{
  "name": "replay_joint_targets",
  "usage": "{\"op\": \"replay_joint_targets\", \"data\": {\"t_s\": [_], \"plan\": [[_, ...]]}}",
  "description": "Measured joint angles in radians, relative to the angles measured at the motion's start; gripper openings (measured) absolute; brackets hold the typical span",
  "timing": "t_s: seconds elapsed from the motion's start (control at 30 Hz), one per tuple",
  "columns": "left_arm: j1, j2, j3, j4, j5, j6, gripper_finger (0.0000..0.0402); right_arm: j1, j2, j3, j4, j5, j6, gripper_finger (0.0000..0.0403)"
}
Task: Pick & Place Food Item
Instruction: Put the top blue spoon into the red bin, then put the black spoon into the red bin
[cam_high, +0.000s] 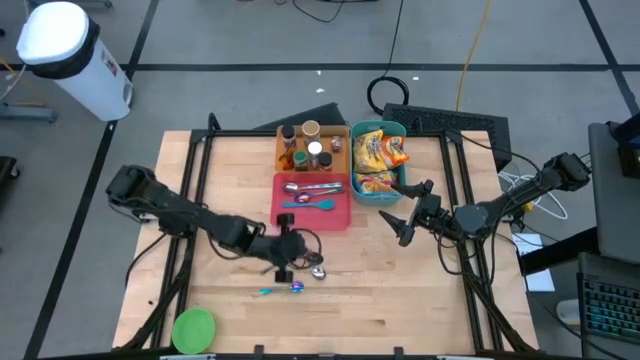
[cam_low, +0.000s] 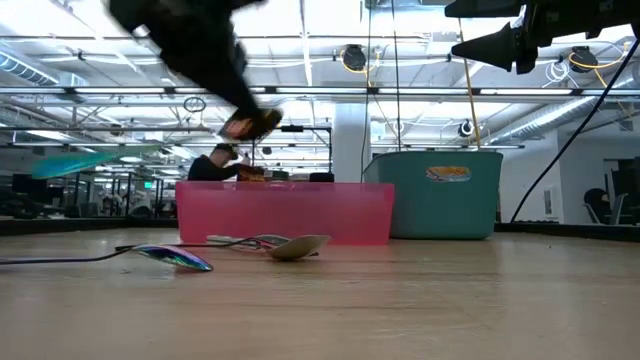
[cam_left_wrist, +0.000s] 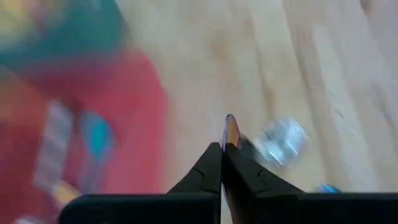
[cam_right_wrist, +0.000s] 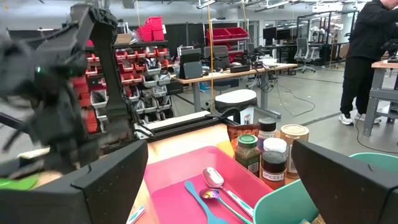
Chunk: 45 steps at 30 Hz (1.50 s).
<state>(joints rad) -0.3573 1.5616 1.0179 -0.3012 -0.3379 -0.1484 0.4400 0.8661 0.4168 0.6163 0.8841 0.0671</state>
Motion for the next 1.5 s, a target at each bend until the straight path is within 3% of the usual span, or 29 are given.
{"op": "replay_joint_targets", "data": {"t_s": [0.13,0.2,0.3,0.4,0.57,0.7,0.87,1.03,1.13,1.3,1.5], "plan": [[0.048,-0.045,0.037,0.055,-0.134,0.328,0.0004,0.0,0.0,0.0,0.0,0.0,0.0,0.0391],[0.087,-0.04,0.038,0.158,-0.161,0.506,0.0005,0.0,0.0,0.0,0.0,0.0,0.0,0.0391],[0.162,-0.022,0.039,0.308,-0.127,0.682,0.0008,0.0,0.0,0.0,0.0,0.0,0.0,0.0391],[0.246,0.008,0.039,0.35,-0.045,0.723,0.0004,0.0,0.0,0.0,-0.001,0.001,0.0,0.0391],[0.367,0.097,0.037,0.34,0.073,0.687,0.0013,-0.002,0.0,0.0,-0.013,0.001,-0.003,0.0391],[0.404,0.174,0.037,0.325,0.103,0.661,0.0016,-0.002,0.0,0.0,-0.016,0.001,-0.009,0.0391],[0.38,0.203,0.038,0.301,-0.01,0.676,0.0056,-0.002,0.0,0.0,-0.012,0.002,-0.027,0.0391],[0.331,0.182,0.037,0.305,-0.182,0.594,0.0145,-0.002,0.0,0.0,-0.009,0.002,-0.028,0.0391],[0.298,0.141,0.039,0.285,-0.202,0.498,0.0197,-0.002,0.0,0.0,-0.016,0.002,-0.027,0.0391],[0.223,0.067,0.039,0.216,-0.024,0.266,0.0252,-0.002,0.0,0.0,-0.016,0.002,-0.026,0.0391],[0.103,0.047,0.039,0.066,0.144,0.034,0.0268,-0.002,0.0,0.0,-0.016,0.001,-0.026,0.0391]]}}
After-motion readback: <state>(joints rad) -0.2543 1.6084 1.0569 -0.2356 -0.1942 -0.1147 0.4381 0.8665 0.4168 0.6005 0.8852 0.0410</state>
